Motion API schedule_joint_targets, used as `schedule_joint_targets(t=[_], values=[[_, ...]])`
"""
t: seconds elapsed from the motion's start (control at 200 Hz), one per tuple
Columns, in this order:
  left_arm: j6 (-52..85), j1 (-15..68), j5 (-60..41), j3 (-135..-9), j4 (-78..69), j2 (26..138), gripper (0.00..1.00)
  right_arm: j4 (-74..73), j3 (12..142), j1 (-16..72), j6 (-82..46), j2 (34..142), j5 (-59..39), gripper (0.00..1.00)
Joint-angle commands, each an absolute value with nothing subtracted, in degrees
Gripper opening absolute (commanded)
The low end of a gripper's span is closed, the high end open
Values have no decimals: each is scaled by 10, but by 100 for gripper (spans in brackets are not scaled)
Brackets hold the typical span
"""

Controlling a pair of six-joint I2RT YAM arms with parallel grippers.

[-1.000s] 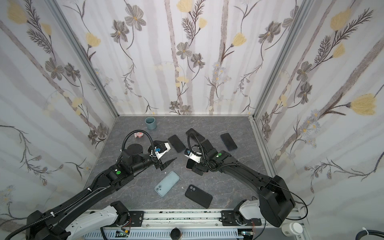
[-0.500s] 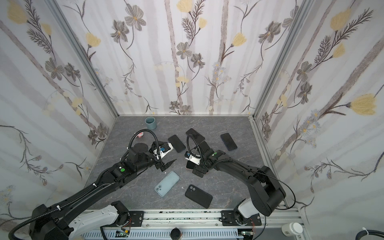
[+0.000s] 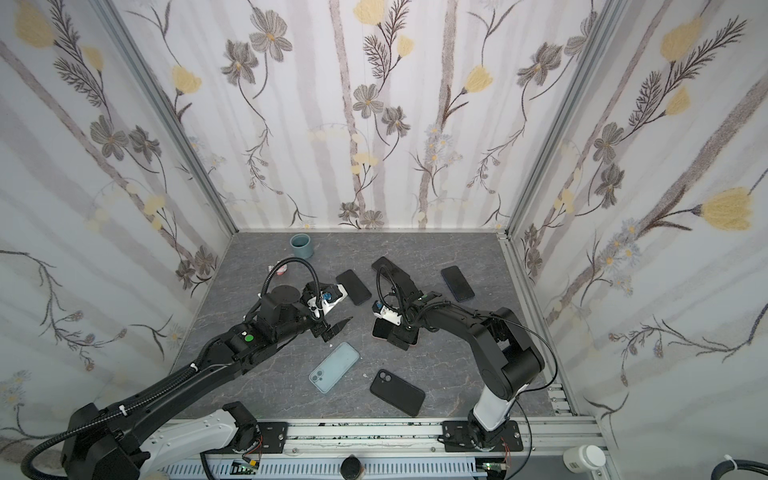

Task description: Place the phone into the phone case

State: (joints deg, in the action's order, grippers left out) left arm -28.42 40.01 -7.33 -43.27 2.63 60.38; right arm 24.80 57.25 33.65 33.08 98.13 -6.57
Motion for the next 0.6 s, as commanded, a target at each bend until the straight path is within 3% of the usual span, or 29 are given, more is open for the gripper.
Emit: schedule_joint_targets(t=[0.0,0.16,0.594], values=[[-287,400,-73,-435,25,606,100,259,584,333,346,996,-79,100],[-288,400,-72,-434,26,608,100,281,595,329,349,1017,-107,100],[-287,400,-65,-435,27,611,100,283,599,319,269,1022,-53,85]])
